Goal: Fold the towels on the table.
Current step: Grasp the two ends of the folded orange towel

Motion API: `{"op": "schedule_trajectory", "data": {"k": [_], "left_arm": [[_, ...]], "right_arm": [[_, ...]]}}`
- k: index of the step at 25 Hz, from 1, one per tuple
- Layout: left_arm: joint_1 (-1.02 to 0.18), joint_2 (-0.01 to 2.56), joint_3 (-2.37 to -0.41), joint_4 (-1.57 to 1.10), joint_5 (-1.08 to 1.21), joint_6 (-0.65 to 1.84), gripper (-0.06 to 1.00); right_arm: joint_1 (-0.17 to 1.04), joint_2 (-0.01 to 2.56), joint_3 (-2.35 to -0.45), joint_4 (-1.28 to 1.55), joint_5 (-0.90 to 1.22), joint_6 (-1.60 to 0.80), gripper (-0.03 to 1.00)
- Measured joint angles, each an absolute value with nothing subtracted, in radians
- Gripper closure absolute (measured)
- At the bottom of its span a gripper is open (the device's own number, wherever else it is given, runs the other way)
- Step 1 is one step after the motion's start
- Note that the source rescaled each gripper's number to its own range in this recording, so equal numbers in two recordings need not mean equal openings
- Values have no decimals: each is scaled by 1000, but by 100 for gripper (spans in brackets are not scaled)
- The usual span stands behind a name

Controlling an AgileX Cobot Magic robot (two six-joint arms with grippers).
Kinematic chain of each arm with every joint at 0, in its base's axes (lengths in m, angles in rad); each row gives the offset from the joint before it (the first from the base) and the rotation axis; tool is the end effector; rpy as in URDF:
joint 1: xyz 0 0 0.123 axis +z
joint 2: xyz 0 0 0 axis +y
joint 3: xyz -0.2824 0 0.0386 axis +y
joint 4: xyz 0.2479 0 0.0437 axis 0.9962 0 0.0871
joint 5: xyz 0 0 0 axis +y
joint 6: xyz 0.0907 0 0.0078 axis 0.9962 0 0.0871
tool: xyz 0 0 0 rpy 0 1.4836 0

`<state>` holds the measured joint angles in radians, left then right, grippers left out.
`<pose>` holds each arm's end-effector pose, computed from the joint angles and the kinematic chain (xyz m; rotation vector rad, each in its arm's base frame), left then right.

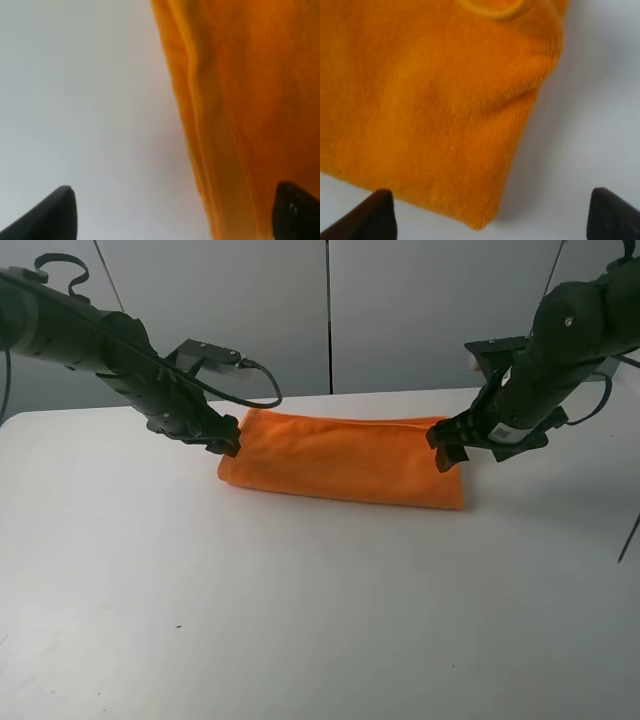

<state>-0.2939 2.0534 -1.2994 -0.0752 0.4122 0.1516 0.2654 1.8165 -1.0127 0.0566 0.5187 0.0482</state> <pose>0.4001 -0.1240 0.1372 0.5064 2.6037 -0.1100 0.3270 0.0915 0.1534 -0.2428 2.8028 0.1249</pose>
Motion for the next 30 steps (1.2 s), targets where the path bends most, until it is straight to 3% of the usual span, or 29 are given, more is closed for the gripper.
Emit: {"op": "schedule_trajectory", "data": {"k": [5, 11, 24, 30], "left_arm": [[-277, 2053, -1299, -132, 413, 186, -5], [-277, 2085, -1301, -137, 396, 189, -5], [-277, 2137, -1301, -172, 398, 189, -5], [-277, 2151, -1303, -174, 396, 189, -5]], "right_arm": [[261, 1832, -1013, 169, 518, 17, 13], [241, 1854, -1013, 252, 506, 10, -2], [237, 1854, -1013, 304, 446, 10, -3], [152, 1856, -1013, 391, 449, -36, -3]]}}
